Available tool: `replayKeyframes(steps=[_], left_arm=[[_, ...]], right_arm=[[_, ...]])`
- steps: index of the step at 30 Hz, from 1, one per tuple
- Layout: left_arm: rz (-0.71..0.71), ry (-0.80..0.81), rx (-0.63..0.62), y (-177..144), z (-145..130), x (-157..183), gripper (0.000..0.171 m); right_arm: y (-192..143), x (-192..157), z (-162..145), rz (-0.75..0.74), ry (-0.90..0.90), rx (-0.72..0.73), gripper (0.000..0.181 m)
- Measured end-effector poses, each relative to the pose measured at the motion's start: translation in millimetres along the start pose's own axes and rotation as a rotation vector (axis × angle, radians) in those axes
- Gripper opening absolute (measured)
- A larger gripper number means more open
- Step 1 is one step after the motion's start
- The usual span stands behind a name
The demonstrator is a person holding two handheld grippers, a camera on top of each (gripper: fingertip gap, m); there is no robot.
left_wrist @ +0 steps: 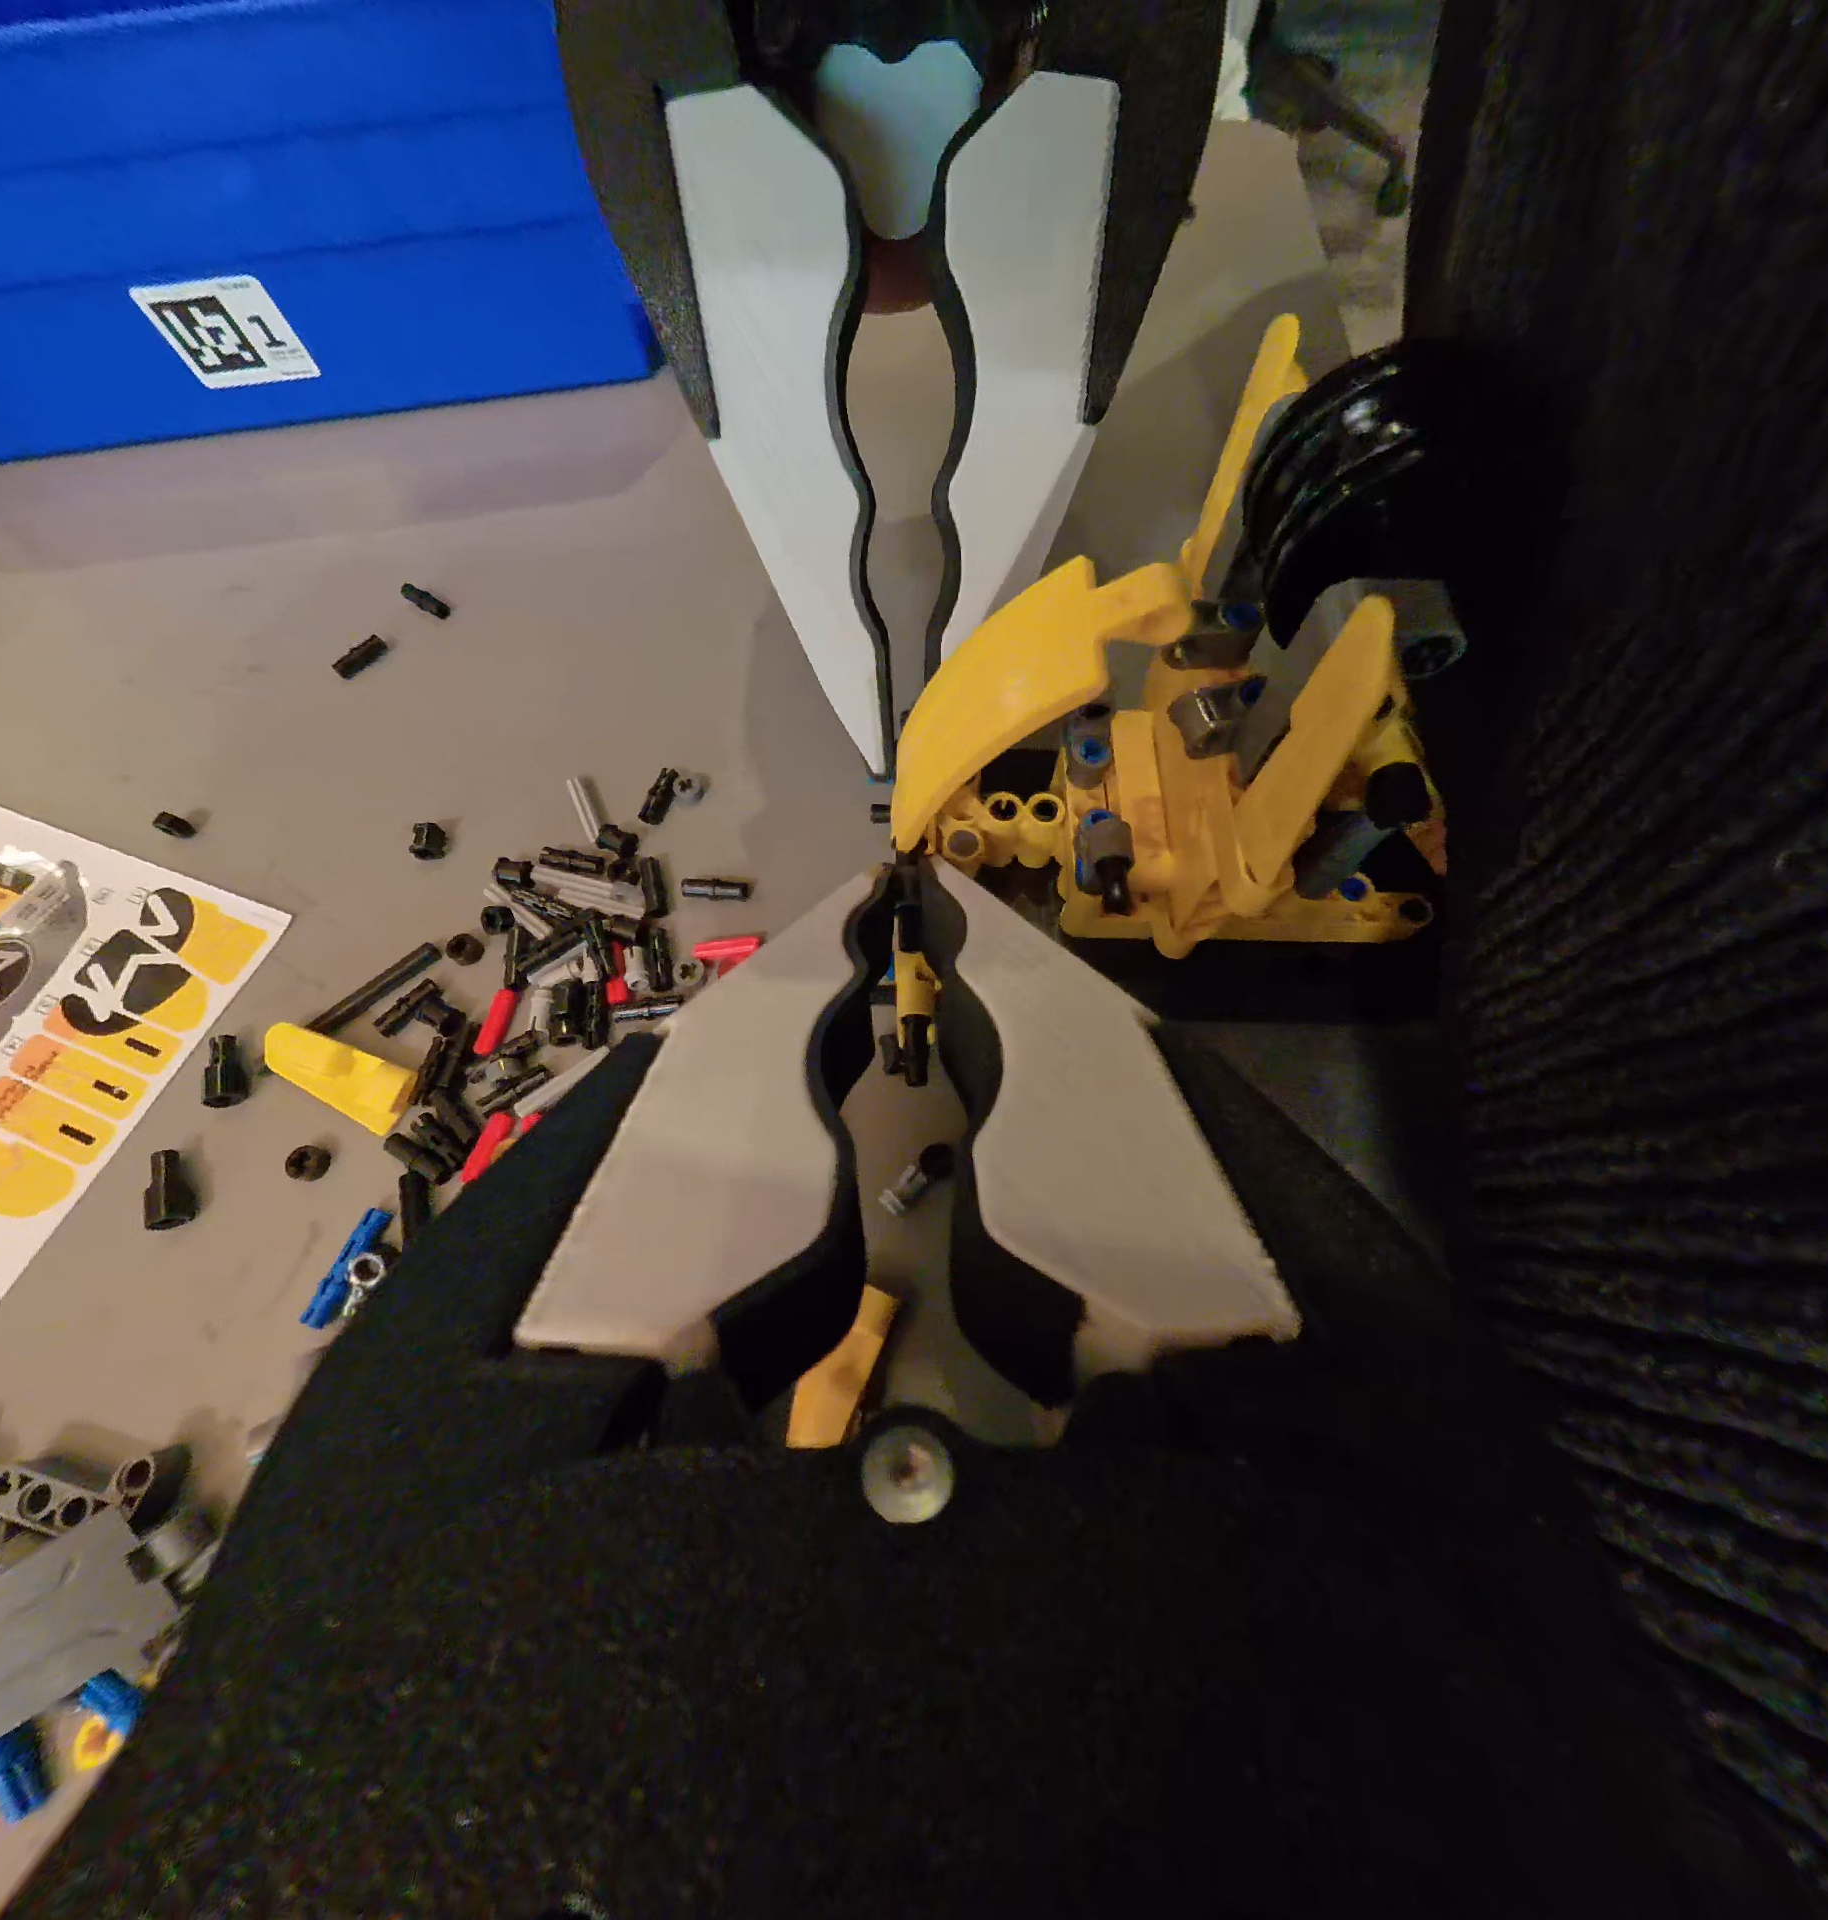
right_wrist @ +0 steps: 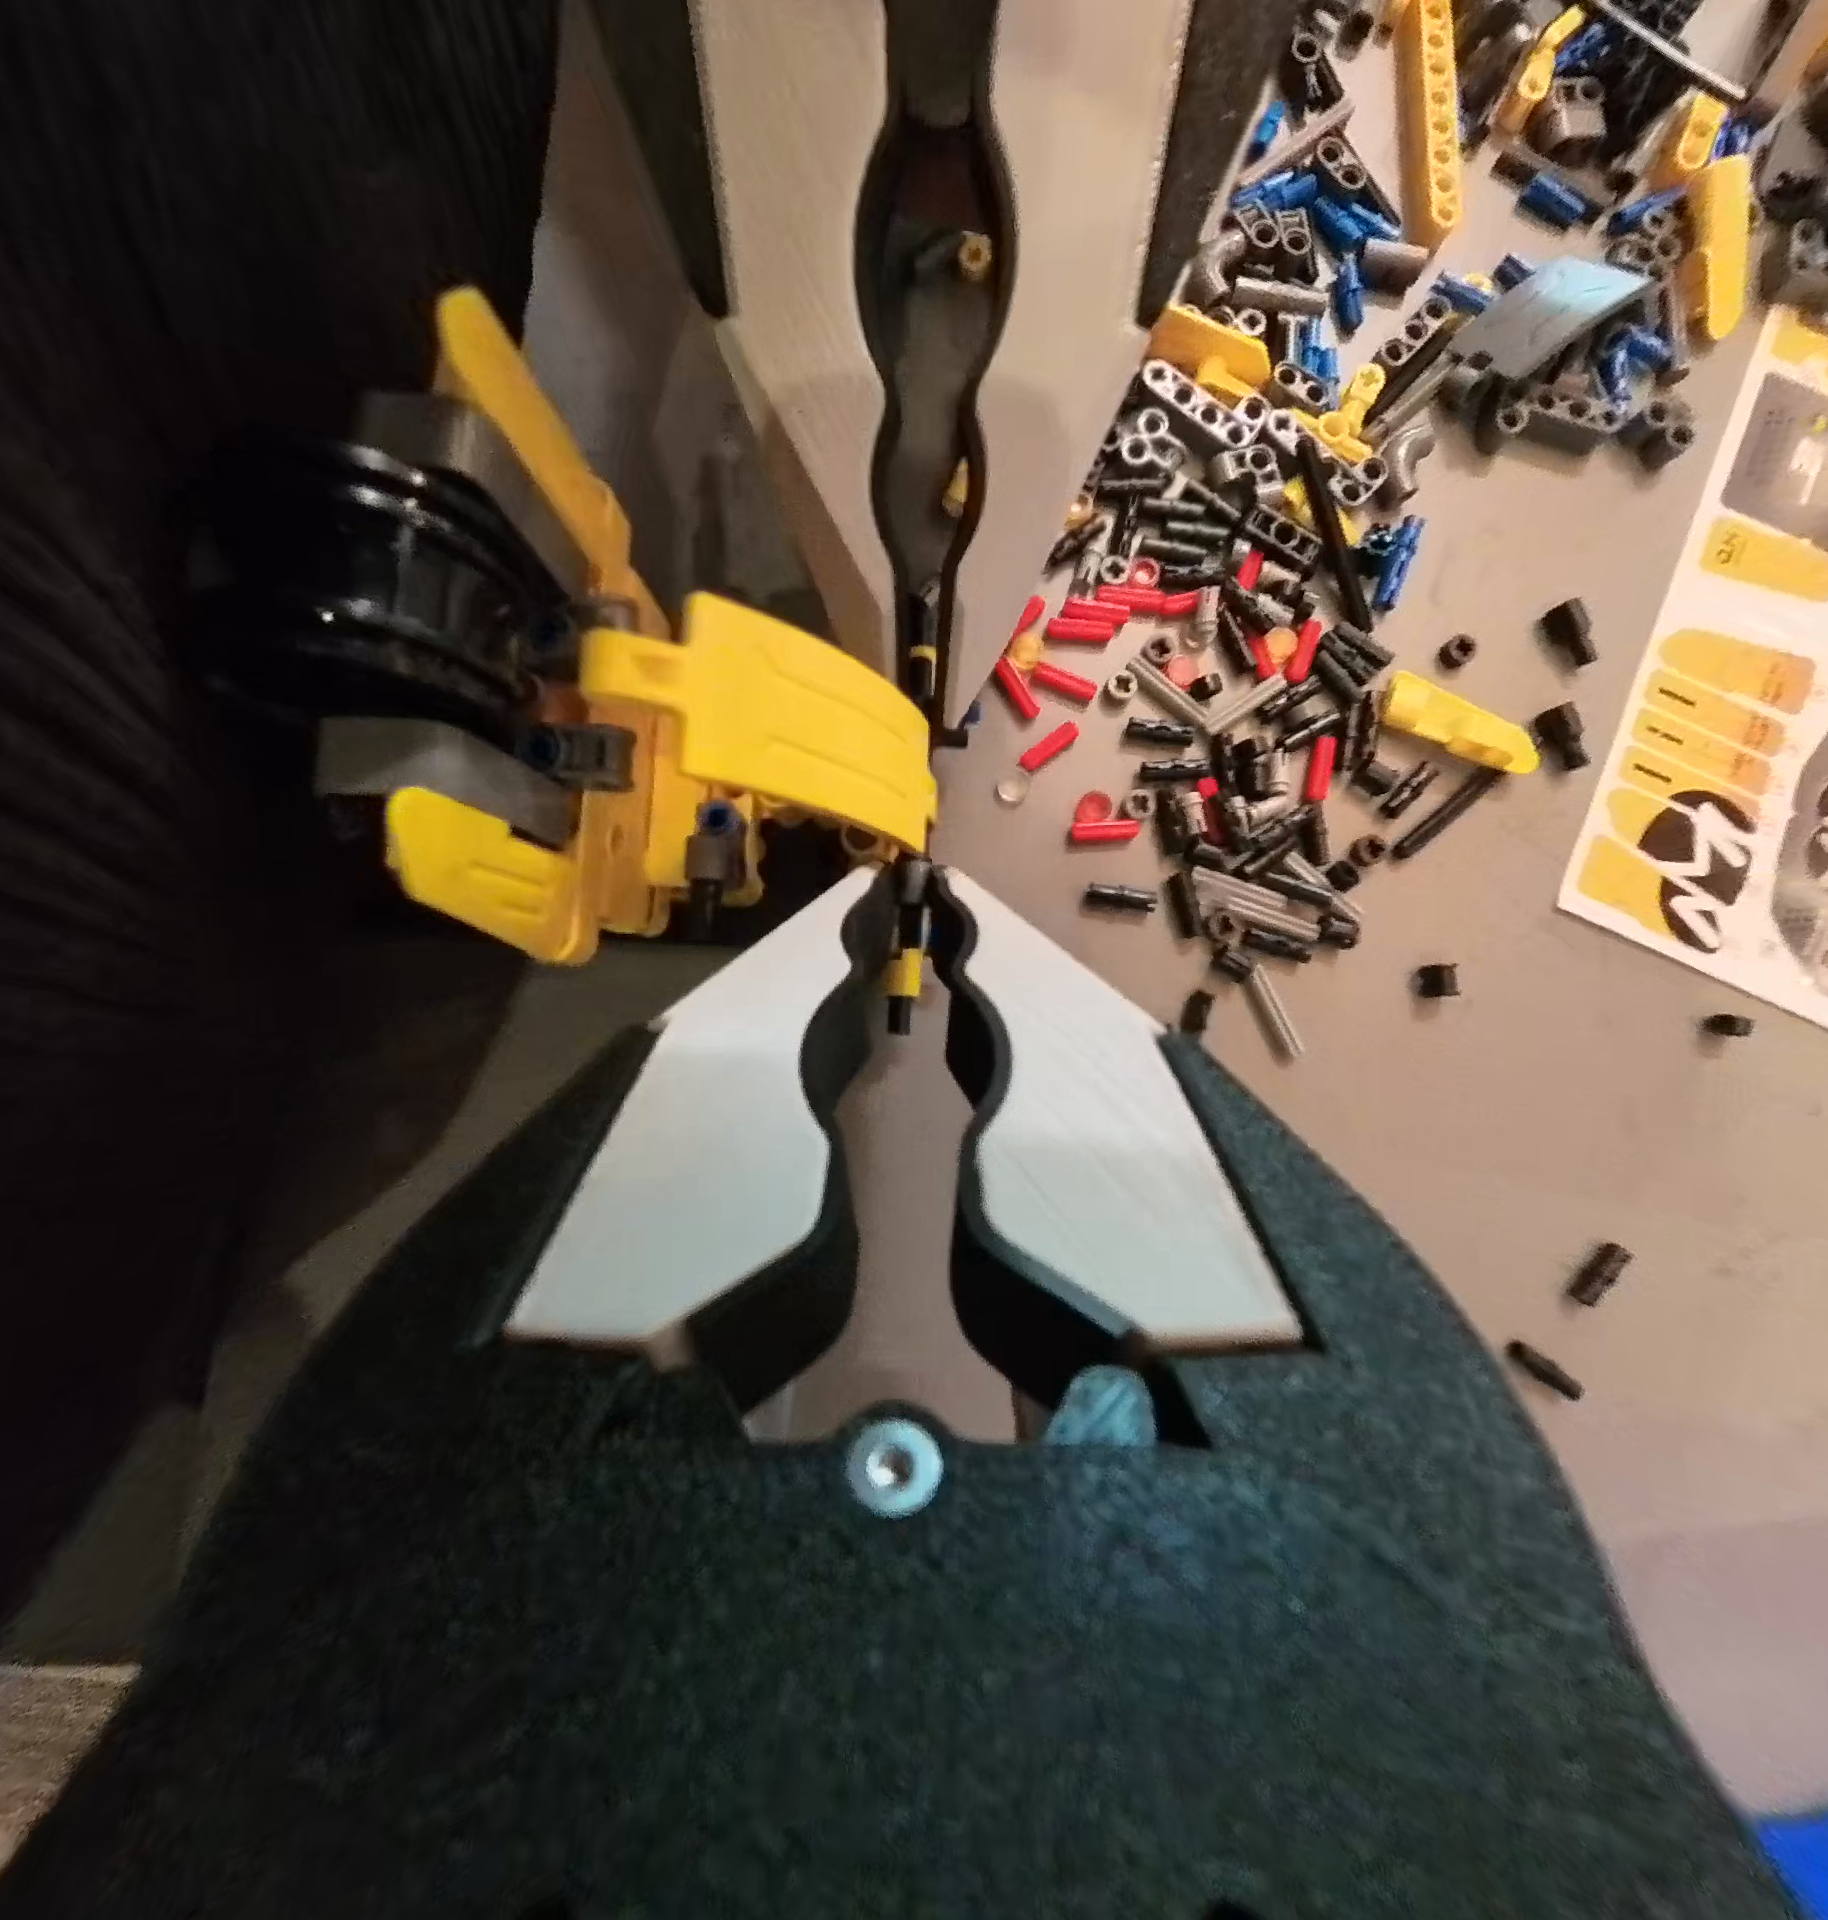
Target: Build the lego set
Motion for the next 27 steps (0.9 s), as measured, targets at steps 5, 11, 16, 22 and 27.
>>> replayKeyframes(steps=[5,11,16,22,27], left_arm=[[0.029,0.055,-0.016,-0.2,-0.8,1.8,0.004],[0.027,0.069,-0.021,-0.5,-1.9,0.5,0.004],[0.052,0.065,0.012,-0.2,-2.3,1.2,0.004],[0.017,0.012,-0.006,-0.7,-2.6,1.0,0.004],[0.02,0.025,-0.035,0.1,-2.5,0.7,0.004]], right_arm=[[-0.1,-1.7,0.3,-0.036,-0.046,-0.003,0.006],[0.6,-0.8,0.2,-0.035,-0.047,-0.017,0.007],[0.8,-1.4,0.3,-0.036,-0.046,-0.013,0.006],[1.7,-1.3,0.6,-0.015,-0.069,-0.038,0.007],[2.4,-1.2,0.3,-0.009,-0.081,-0.052,0.007]])
Point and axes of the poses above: each gripper's, where its closed fingertips meet, y out along the fingers, z out of its top, x = y × z across the jaws, the point moved 1 cm from there along -y, back along the fingers, and after that the axes turned 14 degrees about -z, right-handed, at the moved point
